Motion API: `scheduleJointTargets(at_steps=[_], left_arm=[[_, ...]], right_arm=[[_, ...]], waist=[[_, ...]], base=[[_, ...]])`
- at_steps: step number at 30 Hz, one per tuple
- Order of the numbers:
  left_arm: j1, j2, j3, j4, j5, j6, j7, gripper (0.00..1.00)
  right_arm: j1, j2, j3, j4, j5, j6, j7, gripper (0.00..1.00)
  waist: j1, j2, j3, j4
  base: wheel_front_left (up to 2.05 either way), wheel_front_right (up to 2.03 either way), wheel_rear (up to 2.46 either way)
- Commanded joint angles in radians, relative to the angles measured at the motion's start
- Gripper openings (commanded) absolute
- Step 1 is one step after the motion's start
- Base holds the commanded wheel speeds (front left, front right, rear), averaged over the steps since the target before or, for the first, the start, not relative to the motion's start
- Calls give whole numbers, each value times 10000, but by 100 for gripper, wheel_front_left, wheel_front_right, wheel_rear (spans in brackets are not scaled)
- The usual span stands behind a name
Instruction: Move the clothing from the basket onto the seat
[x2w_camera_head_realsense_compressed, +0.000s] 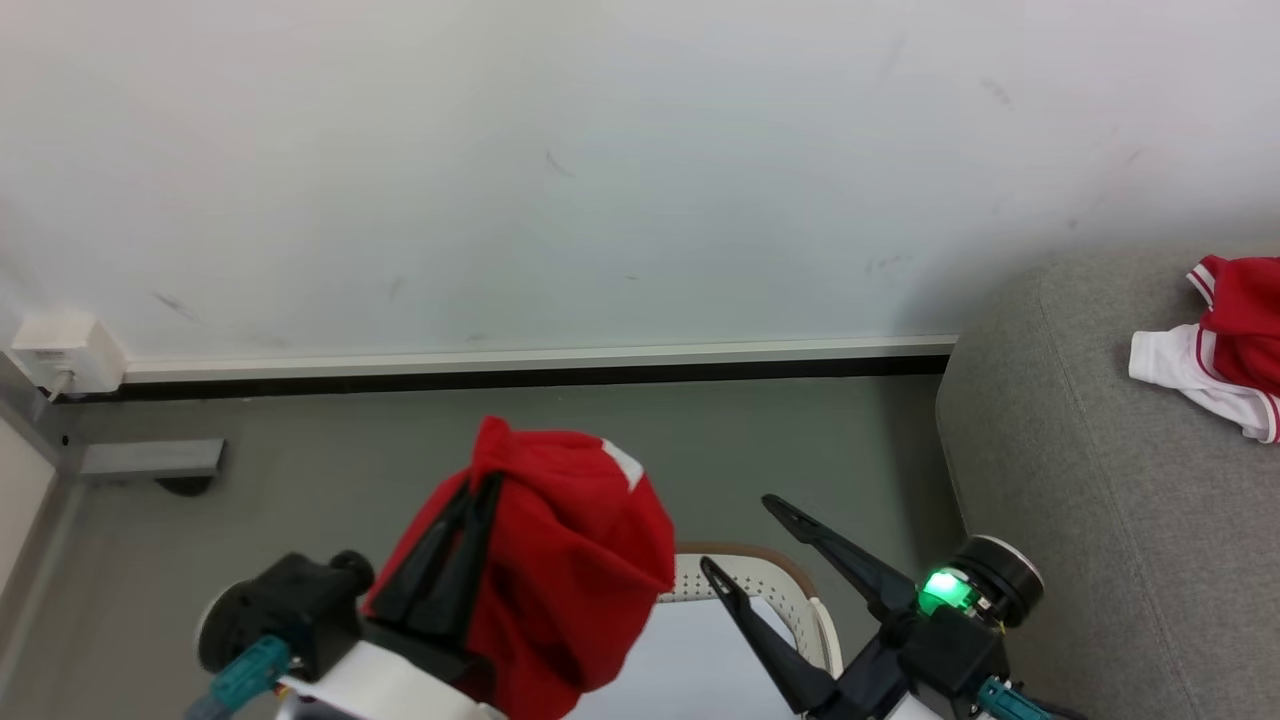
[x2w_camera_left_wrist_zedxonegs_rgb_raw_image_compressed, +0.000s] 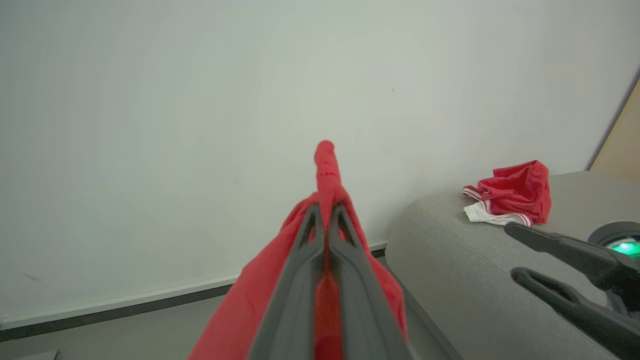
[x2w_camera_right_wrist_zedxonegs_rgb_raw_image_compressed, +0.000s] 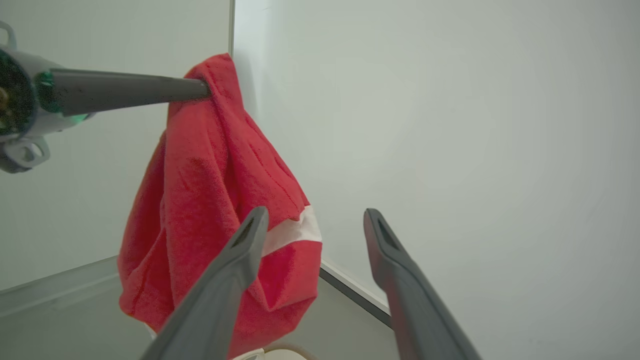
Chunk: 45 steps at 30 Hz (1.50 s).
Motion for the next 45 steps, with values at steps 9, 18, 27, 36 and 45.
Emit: scheduleJointTargets(at_steps=[9,18,27,36,45], left_arm=[[-1322,-962,-1694,693,421,-924,332,0],[-1760,-1458,-2615,936,404,-1445,558,0],[-1649,-1396,-2596,1094,372,-1339,379,89],[-1456,-1360,-2556,1802,555,-1214,-232,100],[-1516,-1745,-2883,2892,738,-1442,-1203,100]], right_arm=[[-1763,-617,2144,-24,1344,-24,503,100],[-2059,-685,2345,712,1741,-26,810,49],[-1703,-522,1663,1206,2137,-26,655,0],[-1428,-925,347,1007,2055,-26,429,0],[-1061,-1241,-1131,581,1820,-26,408,0]], waist=[[-1,0,-19,-65],[-1,0,-77,-171],[-1,0,-174,-370],[-1,0,28,-1119],[-1,0,382,-2445]], base=[[0,0,0],[0,0,0],[0,0,0],[0,0,0],[0,0,0]])
